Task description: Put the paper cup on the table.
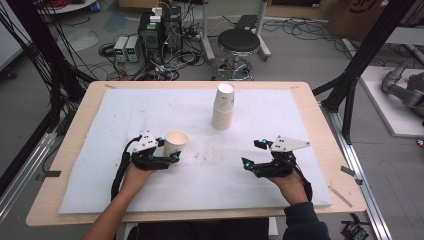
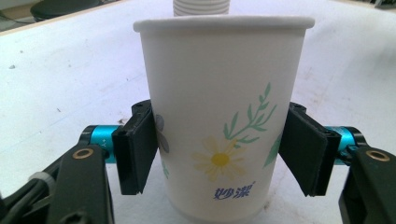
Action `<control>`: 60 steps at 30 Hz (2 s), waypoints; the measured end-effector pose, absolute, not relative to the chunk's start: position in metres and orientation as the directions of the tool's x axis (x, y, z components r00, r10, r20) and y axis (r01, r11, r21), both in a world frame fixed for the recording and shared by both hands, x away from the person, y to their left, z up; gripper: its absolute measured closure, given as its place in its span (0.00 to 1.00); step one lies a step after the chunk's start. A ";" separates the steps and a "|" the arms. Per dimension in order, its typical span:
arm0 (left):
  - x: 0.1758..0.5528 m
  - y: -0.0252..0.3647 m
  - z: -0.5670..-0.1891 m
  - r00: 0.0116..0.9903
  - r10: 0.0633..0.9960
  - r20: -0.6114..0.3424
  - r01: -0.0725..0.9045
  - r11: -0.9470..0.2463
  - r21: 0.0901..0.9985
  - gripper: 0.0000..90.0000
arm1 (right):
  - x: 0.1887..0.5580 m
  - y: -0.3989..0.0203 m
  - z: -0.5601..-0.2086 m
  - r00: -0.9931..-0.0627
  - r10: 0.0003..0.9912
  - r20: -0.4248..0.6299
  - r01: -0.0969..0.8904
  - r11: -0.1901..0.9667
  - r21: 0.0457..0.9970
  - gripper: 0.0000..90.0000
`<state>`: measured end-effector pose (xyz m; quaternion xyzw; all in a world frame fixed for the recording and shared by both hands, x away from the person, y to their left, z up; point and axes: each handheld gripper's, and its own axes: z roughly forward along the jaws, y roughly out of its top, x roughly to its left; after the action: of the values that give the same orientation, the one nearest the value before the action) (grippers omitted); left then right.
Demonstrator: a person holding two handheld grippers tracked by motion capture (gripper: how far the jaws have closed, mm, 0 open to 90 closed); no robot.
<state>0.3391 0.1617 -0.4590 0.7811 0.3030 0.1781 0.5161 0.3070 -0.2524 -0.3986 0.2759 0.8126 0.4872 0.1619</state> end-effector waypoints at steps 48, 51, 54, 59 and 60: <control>0.289 0.250 -0.429 0.676 0.730 -0.101 0.183 -0.033 0.983 0.15 | 0.299 -0.280 -0.398 -0.698 0.715 -0.047 0.309 0.359 0.881 0.24; 0.287 0.250 -0.428 0.675 0.731 -0.099 0.179 -0.032 0.983 0.15 | 0.297 -0.280 -0.397 -0.696 0.716 -0.055 0.304 0.363 0.881 0.24; 0.285 0.250 -0.427 0.674 0.733 -0.092 0.172 -0.036 0.984 0.15 | 0.295 -0.279 -0.395 -0.695 0.717 -0.058 0.300 0.363 0.882 0.24; 0.284 0.251 -0.427 0.670 0.736 -0.090 0.170 -0.034 0.985 0.15 | 0.294 -0.277 -0.393 -0.699 0.713 -0.059 0.294 0.361 0.885 0.24; 0.285 0.251 -0.427 0.669 0.738 -0.089 0.168 -0.034 0.985 0.15 | 0.294 -0.277 -0.393 -0.700 0.711 -0.062 0.291 0.364 0.885 0.24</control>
<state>0.2846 0.2511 -0.4268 0.6802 0.3332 0.2335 0.6098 0.2944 -0.2768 -0.3933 0.3154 0.7946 0.4675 0.2247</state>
